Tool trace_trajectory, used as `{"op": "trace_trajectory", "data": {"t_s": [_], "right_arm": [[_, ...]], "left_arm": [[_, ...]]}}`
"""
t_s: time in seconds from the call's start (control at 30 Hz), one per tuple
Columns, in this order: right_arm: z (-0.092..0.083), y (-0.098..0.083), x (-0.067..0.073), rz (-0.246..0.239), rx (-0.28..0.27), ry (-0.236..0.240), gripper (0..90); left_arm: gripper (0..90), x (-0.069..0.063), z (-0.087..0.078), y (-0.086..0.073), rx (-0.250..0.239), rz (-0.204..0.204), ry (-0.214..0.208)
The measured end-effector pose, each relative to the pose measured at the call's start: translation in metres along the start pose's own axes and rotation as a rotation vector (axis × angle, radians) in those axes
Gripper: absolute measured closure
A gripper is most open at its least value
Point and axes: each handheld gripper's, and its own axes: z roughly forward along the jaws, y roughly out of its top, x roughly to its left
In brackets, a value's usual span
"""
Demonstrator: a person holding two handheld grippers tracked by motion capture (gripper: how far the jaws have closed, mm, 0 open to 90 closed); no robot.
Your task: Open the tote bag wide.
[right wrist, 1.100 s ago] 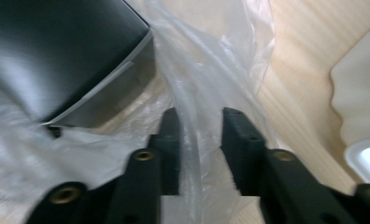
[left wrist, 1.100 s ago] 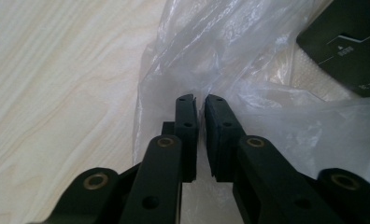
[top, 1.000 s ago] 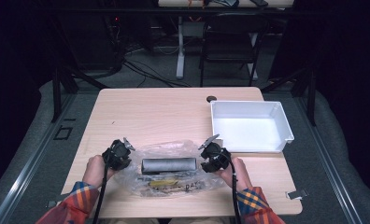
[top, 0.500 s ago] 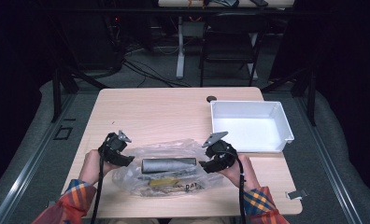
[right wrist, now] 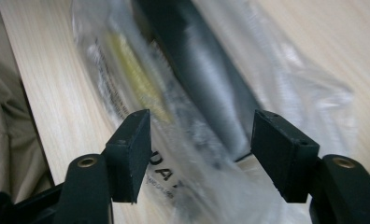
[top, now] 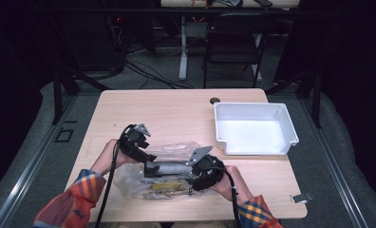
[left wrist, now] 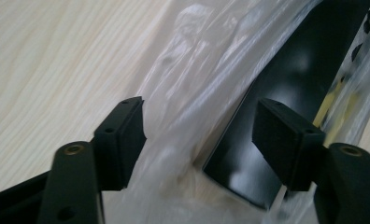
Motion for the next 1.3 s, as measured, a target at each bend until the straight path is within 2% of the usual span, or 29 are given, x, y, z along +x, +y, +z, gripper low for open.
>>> {"op": "trace_trajectory", "data": {"t_s": [0.13,0.2,0.23,0.3,0.33,0.37,0.47,0.57,0.67,0.7,0.77,0.8,0.83,0.87,0.9,1.03,1.17,1.23,1.3], "right_arm": [[0.013,-0.006,0.001,0.011,0.047,-0.009,43.3],[0.017,-0.01,0.0,0.015,0.078,-0.033,48.3],[0.018,-0.013,0.0,0.014,0.088,-0.039,50.1],[0.019,-0.016,-0.001,0.019,0.098,-0.051,55.5],[0.019,-0.018,-0.002,0.016,0.114,-0.058,58.7],[0.018,-0.02,-0.002,0.022,0.109,-0.06,63.1],[0.017,-0.026,-0.005,0.026,0.123,-0.072,71.9],[0.019,-0.032,-0.008,0.04,0.13,-0.065,78.0],[0.023,-0.035,-0.011,0.052,0.143,-0.063,82.8],[0.024,-0.035,-0.012,0.047,0.146,-0.065,84.4],[0.028,-0.037,-0.014,0.058,0.145,-0.049,85.4],[0.029,-0.037,-0.015,0.05,0.156,-0.045,85.4],[0.031,-0.038,-0.015,0.059,0.155,-0.042,85.2],[0.032,-0.039,-0.016,0.066,0.162,-0.04,84.7],[0.033,-0.04,-0.017,0.066,0.177,-0.042,84.1],[0.036,-0.043,-0.021,0.099,0.178,-0.025,80.2],[0.038,-0.045,-0.024,0.123,0.186,-0.032,74.8],[0.038,-0.047,-0.027,0.148,0.184,-0.032,71.6],[0.037,-0.049,-0.031,0.182,0.193,-0.037,68.2]], "left_arm": [[46.0,0.003,0.013,0.014,0.018,0.004,-0.046],[51.6,0.003,0.02,0.019,0.041,0.013,-0.08],[54.0,0.002,0.023,0.021,0.045,0.017,-0.083],[61.5,0.001,0.03,0.025,0.07,0.042,-0.093],[65.7,-0.001,0.033,0.027,0.078,0.057,-0.082],[74.4,-0.001,0.035,0.028,0.079,0.061,-0.088],[89.2,-0.005,0.04,0.033,0.079,0.085,-0.092],[90.0,-0.007,0.044,0.036,0.092,0.101,-0.065],[90.0,-0.006,0.047,0.041,0.077,0.097,-0.015],[90.0,-0.005,0.049,0.044,0.068,0.091,0.024],[90.0,-0.002,0.05,0.049,0.064,0.088,0.048],[90.0,0.0,0.052,0.053,0.062,0.085,0.084],[90.0,0.001,0.053,0.056,0.063,0.076,0.092],[90.0,0.003,0.056,0.061,0.059,0.072,0.121],[90.0,0.005,0.058,0.064,0.061,0.063,0.133],[90.0,0.012,0.066,0.077,0.058,0.037,0.18],[90.0,0.02,0.074,0.087,0.068,-0.013,0.201],[90.0,0.022,0.081,0.089,0.103,-0.015,0.236],[90.0,0.026,0.089,0.087,0.151,-0.027,0.239]]}}
